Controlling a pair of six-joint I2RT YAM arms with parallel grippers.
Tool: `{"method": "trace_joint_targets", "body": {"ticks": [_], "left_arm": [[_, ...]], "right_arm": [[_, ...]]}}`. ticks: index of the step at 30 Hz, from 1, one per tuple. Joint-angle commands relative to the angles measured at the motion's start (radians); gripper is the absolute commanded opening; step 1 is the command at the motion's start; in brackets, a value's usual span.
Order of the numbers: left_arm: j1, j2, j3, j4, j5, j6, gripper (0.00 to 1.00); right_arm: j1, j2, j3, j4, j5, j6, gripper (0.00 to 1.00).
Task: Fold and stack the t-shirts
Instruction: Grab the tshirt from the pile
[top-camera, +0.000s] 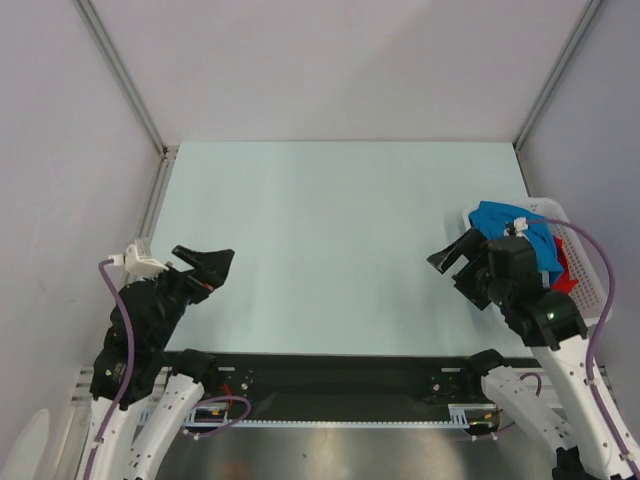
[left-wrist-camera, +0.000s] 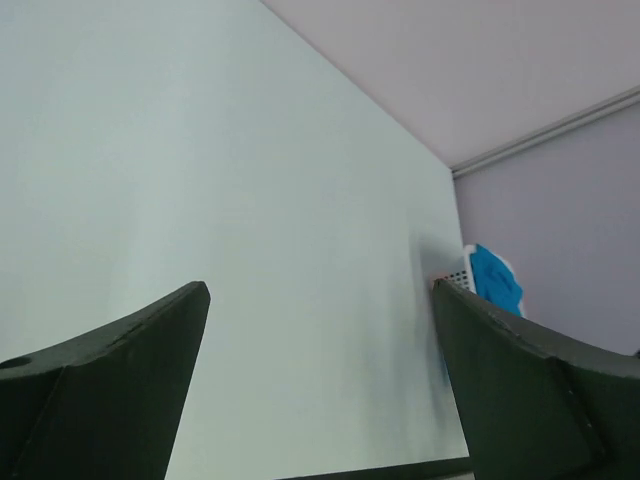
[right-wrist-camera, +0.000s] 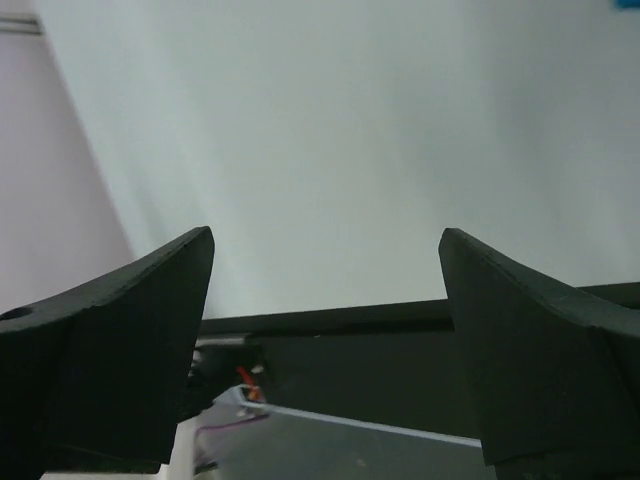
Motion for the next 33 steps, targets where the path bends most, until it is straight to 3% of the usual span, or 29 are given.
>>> {"method": "trace_joint_targets", "body": {"ticks": [1, 6, 9, 10, 13, 18, 20, 23, 28, 33], "left_arm": [[0.007, 0.063, 0.088, -0.089, -0.046, 0.12, 1.0], [0.007, 0.13, 0.17, -0.125, 0.015, 0.125, 1.0], [0.009, 0.201, 0.252, -0.182, 0.096, 0.23, 1.0], [0.009, 0.218, 0.271, -0.188, 0.174, 0.302, 1.0], [0.009, 0.279, 0.309, -0.203, 0.282, 0.411, 1.0], [0.009, 0.319, 0.267, -0.202, 0.408, 0.484, 0.99], [0.01, 0.344, 0.251, -0.205, 0.455, 0.513, 0.94], [0.004, 0.371, 0.253, -0.233, 0.447, 0.548, 0.89], [-0.028, 0.374, 0.27, -0.21, 0.445, 0.559, 0.87], [-0.089, 0.375, 0.305, -0.262, 0.33, 0.602, 0.86]], "right_arm": [[-0.004, 0.128, 0.149, -0.231, 0.195, -0.189, 1.0], [-0.012, 0.22, 0.312, -0.279, 0.383, -0.224, 1.0], [-0.055, 0.228, 0.329, -0.205, 0.426, -0.255, 0.89], [-0.087, 0.263, 0.341, -0.205, 0.417, -0.257, 0.83], [-0.243, 0.326, 0.37, -0.243, 0.339, -0.263, 0.79], [-0.568, 0.417, 0.343, -0.171, 0.094, -0.368, 0.64], [-0.589, 0.47, 0.343, -0.182, 0.118, -0.356, 0.63], [-0.639, 0.477, 0.262, -0.164, 0.124, -0.327, 0.66], [-0.713, 0.449, 0.096, -0.013, 0.072, -0.3, 0.56], [-0.719, 0.464, 0.039, 0.047, 0.121, -0.306, 0.51]]}}
